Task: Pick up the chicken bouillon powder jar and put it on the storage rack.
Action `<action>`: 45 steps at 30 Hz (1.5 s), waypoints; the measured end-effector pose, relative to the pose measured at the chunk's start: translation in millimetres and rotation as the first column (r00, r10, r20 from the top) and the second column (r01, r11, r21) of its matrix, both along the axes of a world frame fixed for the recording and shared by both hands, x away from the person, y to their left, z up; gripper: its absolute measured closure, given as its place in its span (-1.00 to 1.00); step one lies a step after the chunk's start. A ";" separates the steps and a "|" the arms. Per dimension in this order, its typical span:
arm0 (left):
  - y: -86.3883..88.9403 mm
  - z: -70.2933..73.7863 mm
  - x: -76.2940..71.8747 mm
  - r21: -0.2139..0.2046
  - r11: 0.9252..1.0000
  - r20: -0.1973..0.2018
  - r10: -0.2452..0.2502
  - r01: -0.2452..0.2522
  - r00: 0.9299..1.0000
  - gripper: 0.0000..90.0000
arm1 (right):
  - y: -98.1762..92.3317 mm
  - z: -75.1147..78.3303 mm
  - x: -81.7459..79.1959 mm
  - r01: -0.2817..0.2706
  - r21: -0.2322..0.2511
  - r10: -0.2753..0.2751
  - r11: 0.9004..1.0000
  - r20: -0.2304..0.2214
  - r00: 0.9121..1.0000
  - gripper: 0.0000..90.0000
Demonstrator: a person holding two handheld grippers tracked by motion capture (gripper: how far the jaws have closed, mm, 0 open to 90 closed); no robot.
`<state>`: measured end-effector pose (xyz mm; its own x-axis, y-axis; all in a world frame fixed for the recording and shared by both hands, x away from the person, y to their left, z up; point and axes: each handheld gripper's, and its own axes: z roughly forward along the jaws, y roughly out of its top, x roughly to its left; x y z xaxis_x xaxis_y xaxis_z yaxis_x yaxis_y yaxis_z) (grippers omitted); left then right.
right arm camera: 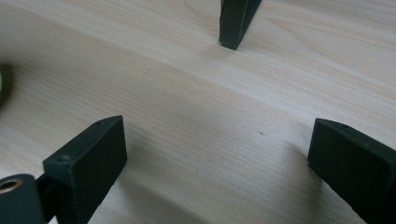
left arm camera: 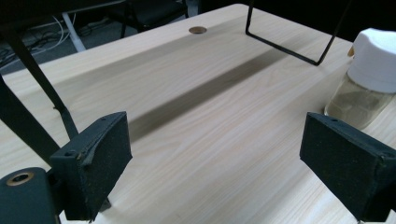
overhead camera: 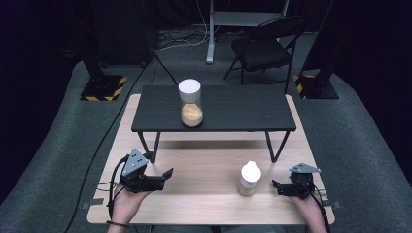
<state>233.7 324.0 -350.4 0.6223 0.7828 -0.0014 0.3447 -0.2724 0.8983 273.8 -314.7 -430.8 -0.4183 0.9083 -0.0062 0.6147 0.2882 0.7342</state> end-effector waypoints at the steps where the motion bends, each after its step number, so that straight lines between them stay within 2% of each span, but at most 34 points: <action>1: 0.2 -1.1 0.1 0.001 1.000 -0.003 0.002 -0.002 1.000 -0.81 | 0.0 0.0 0.0 0.000 0.000 0.000 1.000 0.000 1.000 -0.92; 19: 12.3 -33.5 19.1 0.010 0.999 -0.073 0.040 -0.039 0.997 -0.80 | -0.1 0.0 -0.3 -0.002 -0.001 0.002 1.000 0.001 1.000 -0.92; 34: 19.5 -54.6 34.3 0.023 0.996 -0.165 0.089 -0.086 0.982 -0.80 | -0.3 0.0 -0.2 -0.003 -0.001 0.003 1.000 0.000 1.000 -0.92; 45: 22.1 -65.4 41.9 0.041 0.994 -0.215 0.108 -0.101 0.971 -0.80 | -0.4 0.0 -0.3 -0.004 -0.002 0.004 1.000 0.000 1.000 -0.92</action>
